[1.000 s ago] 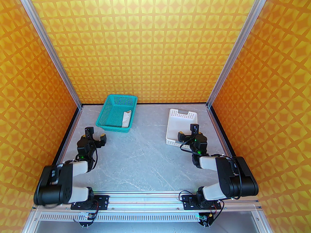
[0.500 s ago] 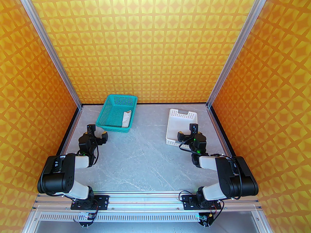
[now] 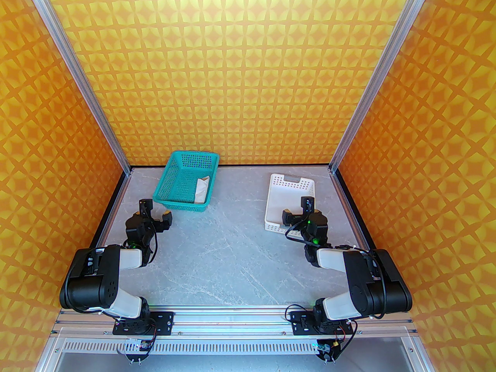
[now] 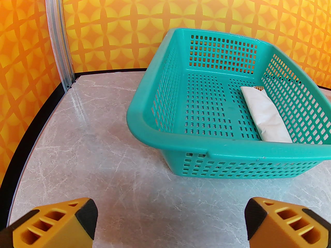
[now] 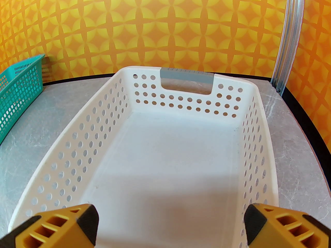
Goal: Place the utensils on the paper napkin and roll it up
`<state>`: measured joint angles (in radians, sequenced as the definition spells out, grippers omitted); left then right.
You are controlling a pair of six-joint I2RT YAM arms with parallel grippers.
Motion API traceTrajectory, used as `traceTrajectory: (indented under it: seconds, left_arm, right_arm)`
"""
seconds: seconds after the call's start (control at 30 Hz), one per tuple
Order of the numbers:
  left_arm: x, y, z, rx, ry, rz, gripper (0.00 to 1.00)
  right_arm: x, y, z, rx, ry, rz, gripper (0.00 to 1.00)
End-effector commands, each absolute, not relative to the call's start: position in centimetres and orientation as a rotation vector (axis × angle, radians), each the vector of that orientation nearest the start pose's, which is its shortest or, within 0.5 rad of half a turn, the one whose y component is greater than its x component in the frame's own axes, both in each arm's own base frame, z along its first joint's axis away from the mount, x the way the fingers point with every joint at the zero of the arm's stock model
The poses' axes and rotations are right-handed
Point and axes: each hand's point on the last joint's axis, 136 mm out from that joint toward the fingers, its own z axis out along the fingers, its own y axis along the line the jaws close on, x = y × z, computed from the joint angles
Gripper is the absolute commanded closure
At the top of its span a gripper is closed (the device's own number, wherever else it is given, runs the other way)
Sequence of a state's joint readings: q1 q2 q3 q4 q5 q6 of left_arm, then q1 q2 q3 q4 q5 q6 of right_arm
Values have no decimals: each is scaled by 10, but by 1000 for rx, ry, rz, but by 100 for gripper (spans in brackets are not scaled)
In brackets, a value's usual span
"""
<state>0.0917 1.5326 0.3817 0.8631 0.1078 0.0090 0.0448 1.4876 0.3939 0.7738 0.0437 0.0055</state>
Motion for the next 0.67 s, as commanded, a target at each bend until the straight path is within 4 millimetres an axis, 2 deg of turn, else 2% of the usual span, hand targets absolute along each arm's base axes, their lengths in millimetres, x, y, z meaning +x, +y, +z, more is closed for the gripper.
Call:
traceTrajectory:
  seconds: [0.0, 0.63]
  left_arm:
    - [401, 18, 107, 4, 1869, -28, 1]
    - [401, 18, 107, 4, 1868, -27, 1]
  right_arm:
    - [401, 10, 109, -15, 1896, -29, 1]
    - [401, 11, 110, -19, 1896, -36, 1]
